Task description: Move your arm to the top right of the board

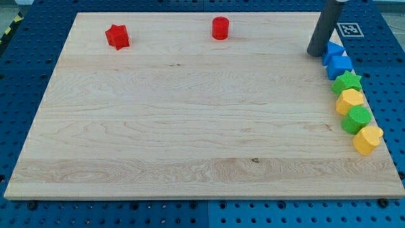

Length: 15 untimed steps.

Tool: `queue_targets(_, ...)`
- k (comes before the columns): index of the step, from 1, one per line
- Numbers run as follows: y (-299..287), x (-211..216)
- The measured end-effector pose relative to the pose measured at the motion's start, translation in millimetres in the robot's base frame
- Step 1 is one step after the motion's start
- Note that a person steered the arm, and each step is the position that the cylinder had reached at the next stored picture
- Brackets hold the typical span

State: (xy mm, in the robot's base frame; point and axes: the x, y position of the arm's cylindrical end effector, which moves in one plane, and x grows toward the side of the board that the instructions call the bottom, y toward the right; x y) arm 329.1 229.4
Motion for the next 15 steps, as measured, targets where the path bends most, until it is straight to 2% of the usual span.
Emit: queue_targets(15, 0.0, -62.8)
